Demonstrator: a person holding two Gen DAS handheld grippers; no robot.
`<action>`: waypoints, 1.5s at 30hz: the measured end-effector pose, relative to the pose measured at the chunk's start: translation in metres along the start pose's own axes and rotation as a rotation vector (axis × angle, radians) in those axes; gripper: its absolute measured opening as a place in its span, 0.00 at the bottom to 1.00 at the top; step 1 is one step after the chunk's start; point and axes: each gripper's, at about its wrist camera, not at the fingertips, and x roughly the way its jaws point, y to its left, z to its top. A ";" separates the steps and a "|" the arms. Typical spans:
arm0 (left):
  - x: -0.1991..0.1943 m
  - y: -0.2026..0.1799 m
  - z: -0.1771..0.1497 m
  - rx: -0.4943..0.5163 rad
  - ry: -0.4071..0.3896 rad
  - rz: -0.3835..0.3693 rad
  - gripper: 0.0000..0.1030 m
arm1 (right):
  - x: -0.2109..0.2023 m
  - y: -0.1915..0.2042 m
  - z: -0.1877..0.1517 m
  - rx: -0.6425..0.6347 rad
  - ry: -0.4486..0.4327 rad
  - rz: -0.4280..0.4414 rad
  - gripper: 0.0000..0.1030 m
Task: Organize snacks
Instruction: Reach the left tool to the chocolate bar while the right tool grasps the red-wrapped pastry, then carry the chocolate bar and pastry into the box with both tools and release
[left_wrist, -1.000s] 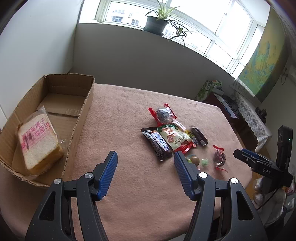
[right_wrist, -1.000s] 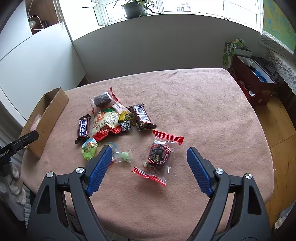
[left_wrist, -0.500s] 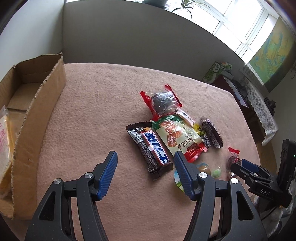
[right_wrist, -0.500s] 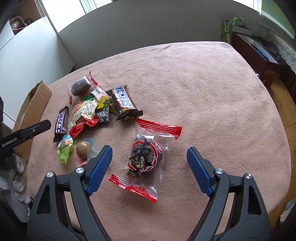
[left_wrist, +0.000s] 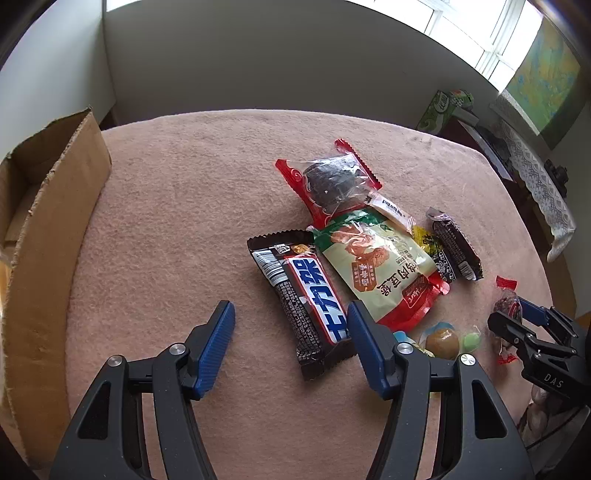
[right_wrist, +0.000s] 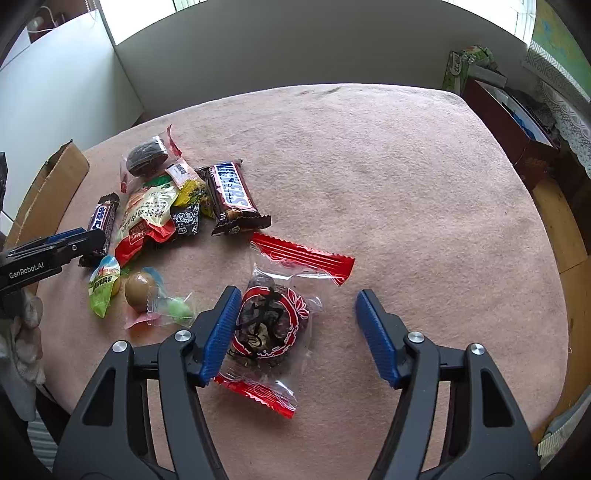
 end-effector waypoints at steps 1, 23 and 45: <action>-0.002 0.003 -0.002 0.002 0.000 -0.001 0.56 | 0.000 -0.001 0.001 0.003 0.001 0.002 0.64; -0.008 0.015 -0.015 -0.065 -0.055 0.017 0.28 | -0.008 0.009 -0.014 -0.027 -0.056 -0.031 0.42; -0.009 0.009 0.002 -0.074 -0.076 -0.010 0.27 | -0.025 0.007 -0.011 0.007 -0.102 -0.004 0.41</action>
